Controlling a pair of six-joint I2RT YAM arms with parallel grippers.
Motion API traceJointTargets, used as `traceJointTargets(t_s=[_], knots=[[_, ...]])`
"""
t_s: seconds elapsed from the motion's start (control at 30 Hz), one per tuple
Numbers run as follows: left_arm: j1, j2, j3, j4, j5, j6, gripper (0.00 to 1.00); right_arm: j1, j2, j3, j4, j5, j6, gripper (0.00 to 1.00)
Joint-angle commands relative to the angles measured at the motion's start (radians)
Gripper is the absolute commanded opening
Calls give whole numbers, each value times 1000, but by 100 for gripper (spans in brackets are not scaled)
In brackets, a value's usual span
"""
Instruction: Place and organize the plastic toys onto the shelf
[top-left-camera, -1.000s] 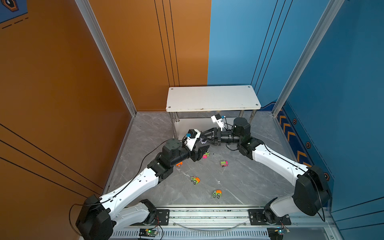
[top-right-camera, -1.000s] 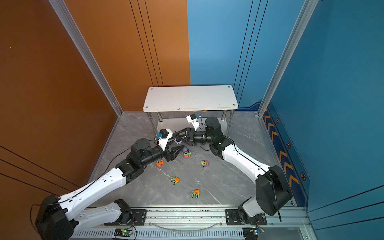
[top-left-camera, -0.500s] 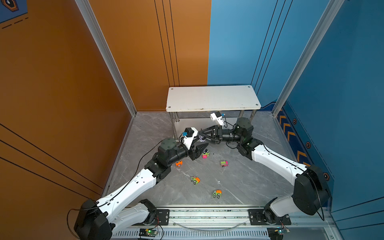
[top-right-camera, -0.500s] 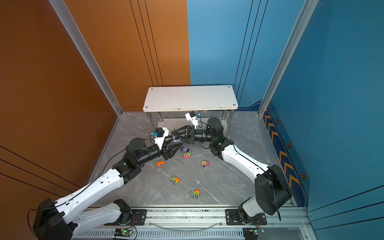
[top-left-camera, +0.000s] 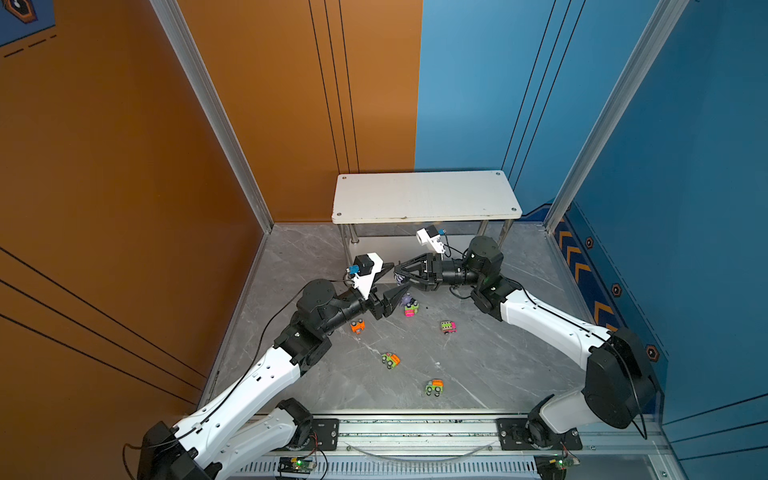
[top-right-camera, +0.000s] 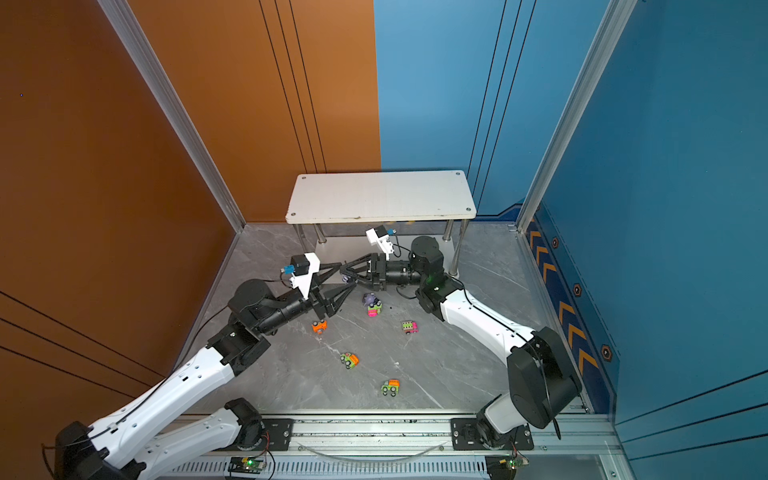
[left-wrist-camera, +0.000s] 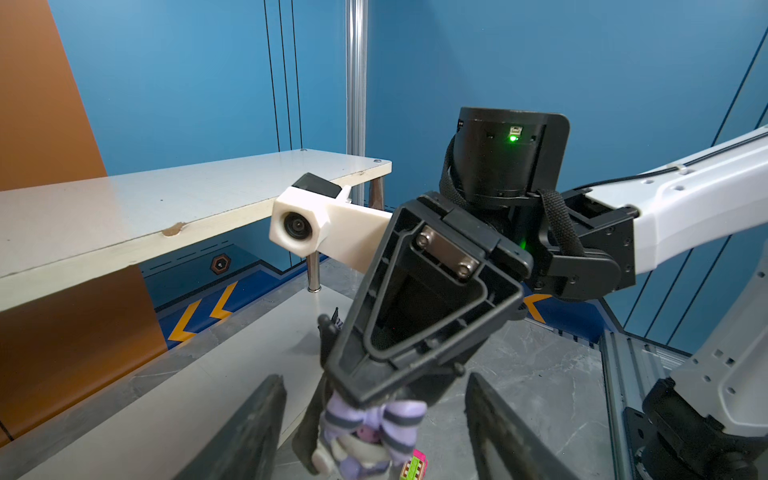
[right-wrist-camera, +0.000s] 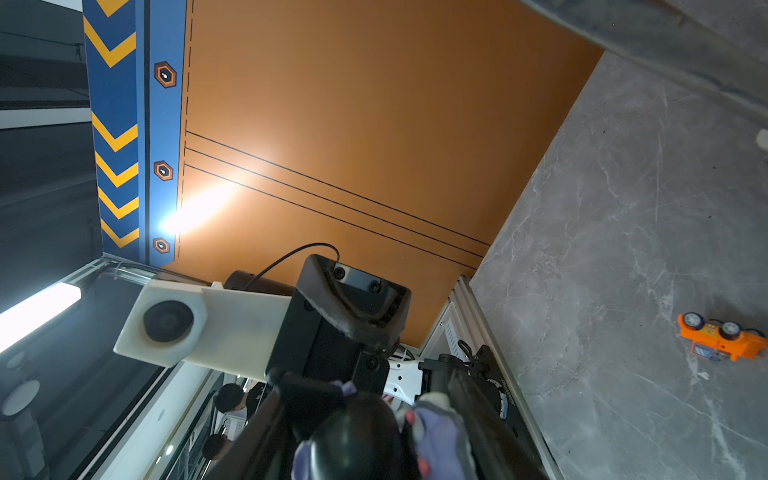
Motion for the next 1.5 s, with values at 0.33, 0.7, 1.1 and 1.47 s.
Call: traceJointTargets(t_s=[0.33, 0.7, 1.1, 1.47], knots=[[6, 49, 47, 5, 80, 12, 34, 22, 11, 35, 8, -43, -2, 42], [-3, 39, 91, -110, 31, 64, 0, 24, -15, 61, -238, 7, -174, 67], [-82, 70, 89, -216, -190, 171, 0, 74, -181, 270, -1055, 616, -842, 74], [-99, 93, 87, -212, -182, 164, 0, 164, -117, 361, -1182, 657, -996, 66]])
